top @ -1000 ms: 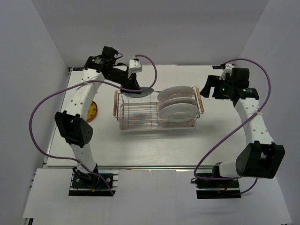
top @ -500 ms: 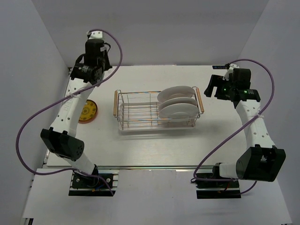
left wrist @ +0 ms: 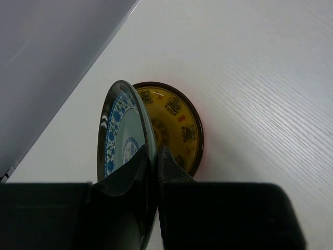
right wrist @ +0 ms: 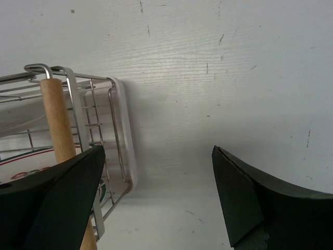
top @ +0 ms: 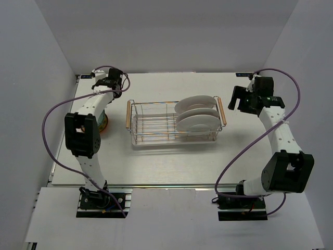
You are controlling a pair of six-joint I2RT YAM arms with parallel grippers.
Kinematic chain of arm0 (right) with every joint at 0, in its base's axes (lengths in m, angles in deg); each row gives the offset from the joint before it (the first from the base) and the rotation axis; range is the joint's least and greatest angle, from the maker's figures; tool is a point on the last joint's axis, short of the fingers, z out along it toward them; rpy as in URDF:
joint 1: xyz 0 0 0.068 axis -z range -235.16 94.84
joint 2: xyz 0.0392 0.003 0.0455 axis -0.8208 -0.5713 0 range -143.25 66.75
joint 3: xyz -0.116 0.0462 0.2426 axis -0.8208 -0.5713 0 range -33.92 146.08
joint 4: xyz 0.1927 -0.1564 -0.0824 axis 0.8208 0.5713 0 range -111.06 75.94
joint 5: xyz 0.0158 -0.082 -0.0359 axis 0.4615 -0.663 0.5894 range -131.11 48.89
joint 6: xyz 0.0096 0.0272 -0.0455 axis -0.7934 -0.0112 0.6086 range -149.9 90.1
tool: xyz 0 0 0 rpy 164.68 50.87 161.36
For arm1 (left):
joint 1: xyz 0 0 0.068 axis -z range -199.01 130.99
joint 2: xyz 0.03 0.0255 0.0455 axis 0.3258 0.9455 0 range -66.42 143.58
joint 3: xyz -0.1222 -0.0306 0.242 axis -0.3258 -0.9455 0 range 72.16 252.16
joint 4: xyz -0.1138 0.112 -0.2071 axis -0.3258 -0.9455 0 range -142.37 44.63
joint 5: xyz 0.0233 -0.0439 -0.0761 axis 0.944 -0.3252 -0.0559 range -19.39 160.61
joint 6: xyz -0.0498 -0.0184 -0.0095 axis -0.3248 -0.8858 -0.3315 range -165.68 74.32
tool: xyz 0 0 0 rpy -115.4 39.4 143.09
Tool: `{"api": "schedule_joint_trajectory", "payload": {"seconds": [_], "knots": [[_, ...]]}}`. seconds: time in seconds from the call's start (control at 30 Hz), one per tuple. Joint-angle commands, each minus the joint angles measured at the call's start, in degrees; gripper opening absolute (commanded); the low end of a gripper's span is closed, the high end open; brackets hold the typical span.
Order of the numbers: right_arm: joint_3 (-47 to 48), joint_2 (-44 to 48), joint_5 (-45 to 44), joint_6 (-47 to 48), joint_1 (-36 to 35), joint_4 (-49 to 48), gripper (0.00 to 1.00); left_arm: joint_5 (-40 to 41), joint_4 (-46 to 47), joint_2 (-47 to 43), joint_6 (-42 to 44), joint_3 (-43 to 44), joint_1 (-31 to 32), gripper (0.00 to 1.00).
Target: Unload the plates from the dish rack
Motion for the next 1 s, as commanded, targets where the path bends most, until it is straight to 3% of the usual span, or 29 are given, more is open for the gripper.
{"api": "schedule_joint_trajectory", "payload": {"seconds": [0.0,0.17,0.3,0.67,0.83,0.97], "knots": [[2.11,-1.23,-2.25,-0.76,0.09,1.02,0.89,5.45,5.96,0.21,1.76,-1.72,-1.47,0.00],[2.54,-2.11,-2.96,-1.11,0.09,1.11,0.89,3.09,9.06,2.68,2.92,-3.75,-2.80,0.02],[2.63,-2.98,-1.29,-1.11,0.00,1.02,0.89,0.90,10.91,3.47,3.10,-5.16,-3.41,0.23],[0.35,-2.37,0.65,-2.51,0.00,1.55,0.89,-1.39,16.54,6.72,6.87,-7.18,-4.47,0.28],[-0.71,-1.84,-0.23,-3.21,-0.09,1.82,0.89,-3.85,15.75,5.67,6.70,-7.71,-4.47,0.58],[0.52,-2.90,-1.20,-3.21,-0.18,2.52,0.89,-4.04,14.08,3.65,6.70,-7.19,-4.47,0.66]]}}
